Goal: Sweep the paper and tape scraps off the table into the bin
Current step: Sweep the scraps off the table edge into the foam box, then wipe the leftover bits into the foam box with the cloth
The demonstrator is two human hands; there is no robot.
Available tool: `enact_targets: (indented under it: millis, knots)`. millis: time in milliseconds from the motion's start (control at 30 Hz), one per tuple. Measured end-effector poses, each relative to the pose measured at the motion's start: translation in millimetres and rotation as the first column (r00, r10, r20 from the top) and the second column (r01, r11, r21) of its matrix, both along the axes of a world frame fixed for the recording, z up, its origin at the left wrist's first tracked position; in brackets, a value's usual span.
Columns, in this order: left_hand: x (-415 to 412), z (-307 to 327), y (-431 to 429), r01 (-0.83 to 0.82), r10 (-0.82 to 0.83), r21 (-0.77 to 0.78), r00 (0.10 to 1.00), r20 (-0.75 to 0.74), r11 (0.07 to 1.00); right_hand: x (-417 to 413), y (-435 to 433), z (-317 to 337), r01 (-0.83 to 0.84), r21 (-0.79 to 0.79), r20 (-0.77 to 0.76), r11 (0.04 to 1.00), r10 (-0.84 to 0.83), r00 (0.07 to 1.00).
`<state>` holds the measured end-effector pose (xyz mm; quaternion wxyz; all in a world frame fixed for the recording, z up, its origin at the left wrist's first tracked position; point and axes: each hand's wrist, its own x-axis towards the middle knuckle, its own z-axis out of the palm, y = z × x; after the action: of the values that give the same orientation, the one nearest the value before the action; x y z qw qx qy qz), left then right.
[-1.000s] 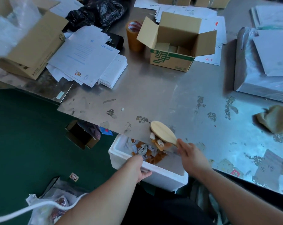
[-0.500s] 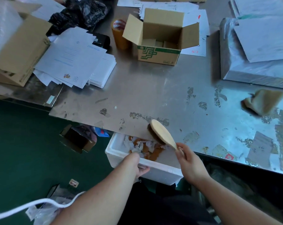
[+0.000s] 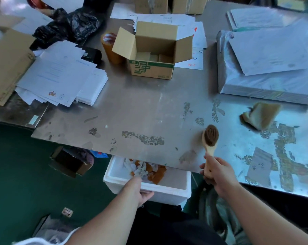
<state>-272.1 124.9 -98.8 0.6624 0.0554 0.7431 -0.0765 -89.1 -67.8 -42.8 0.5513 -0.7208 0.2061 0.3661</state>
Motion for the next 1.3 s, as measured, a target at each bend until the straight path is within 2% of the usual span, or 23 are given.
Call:
enact_targets:
  millis: [100, 200, 267, 333, 467, 567, 633, 700, 767, 833, 933, 1067, 1100, 1167, 1233, 1300]
  knots:
    - [10.8, -0.9, -9.2, -0.036, 0.036, 0.005, 0.999, 0.003, 0.999, 35.2, -5.8, 0.4, -0.108, -0.109, 0.059, 0.988, 0.115, 0.992]
    - [25.8, -5.5, -23.4, -0.065, 0.065, 0.020, 0.998, -0.009, 0.998, 71.6, -9.6, 0.1, -0.241, -0.301, 0.135, 0.922, 0.292, 0.947]
    - [34.9, -9.9, -32.2, -0.057, 0.057, 0.037, 0.998, -0.020, 0.998, 93.3, -11.1, 1.8, -0.275, -0.355, 0.156, 0.893, 0.347, 0.925]
    - [43.3, -17.5, -40.5, -0.050, 0.051, 0.056, 0.999, -0.020, 0.997, 113.0, -12.0, 2.2, -0.299, -0.336, 0.158, 0.893, 0.366, 0.917]
    - [59.4, -32.1, -54.1, -0.085, 0.084, 0.072, 0.996, 0.014, 0.994, 144.6, -15.3, -3.9, -0.306, -0.170, 0.207, 0.937, 0.337, 0.918]
    - [70.9, -36.5, -62.8, -0.103, 0.099, 0.085, 0.994, 0.040, 0.991, 171.4, -21.6, -7.0, -0.256, -0.173, 0.278, 0.951, 0.297, 0.913]
    - [76.0, -36.1, -66.4, -0.116, 0.113, 0.095, 0.993, 0.037, 0.989, 190.3, -26.5, -9.8, -0.180, -0.399, 0.420, 0.899, 0.354, 0.835]
    - [78.1, -35.0, -68.3, -0.121, 0.118, 0.101, 0.992, 0.035, 0.988, 206.0, -33.6, -15.7, 0.020, -0.571, 0.521, 0.821, 0.343, 0.781]
    - [80.7, -34.2, -70.0, -0.137, 0.134, 0.095, 0.990, 0.038, 0.986, 221.9, -40.9, -17.8, 0.222, -0.601, 0.568, 0.768, 0.214, 0.794]
    - [81.5, -33.4, -70.8, -0.155, 0.151, 0.083, 0.987, 0.044, 0.984, 237.9, -51.0, -19.3, 0.270, -0.626, 0.513, 0.732, 0.126, 0.849]
    - [81.3, -31.9, -69.2, -0.156, 0.153, 0.077, 0.988, 0.034, 0.985, 254.0, -61.8, -23.3, 0.158, -0.612, 0.314, 0.775, 0.054, 0.948]
    - [76.4, -27.0, -65.6, -0.122, 0.121, 0.059, 0.993, 0.012, 0.991, 254.9, -57.8, -23.5, 0.119, -0.519, 0.242, 0.847, 0.012, 0.970]
    - [74.1, -25.7, -64.4, -0.117, 0.116, 0.053, 0.993, 0.013, 0.992, 253.3, -53.5, -23.0, 0.129, -0.528, 0.264, 0.840, 0.018, 0.964]
    - [70.5, -23.8, -61.4, -0.109, 0.108, 0.042, 0.994, 0.015, 0.993, 247.3, -40.0, -14.8, 0.227, -0.537, 0.408, 0.812, 0.015, 0.913]
    - [65.1, -23.6, -56.5, -0.088, 0.088, 0.033, 0.996, 0.009, 0.996, 234.5, -21.0, -3.4, 0.292, -0.469, 0.550, 0.834, 0.017, 0.835]
    - [60.7, -24.1, -51.5, -0.068, 0.068, 0.034, 0.998, 0.013, 0.997, 219.2, -3.8, 3.9, 0.256, -0.412, 0.628, 0.875, 0.069, 0.775]
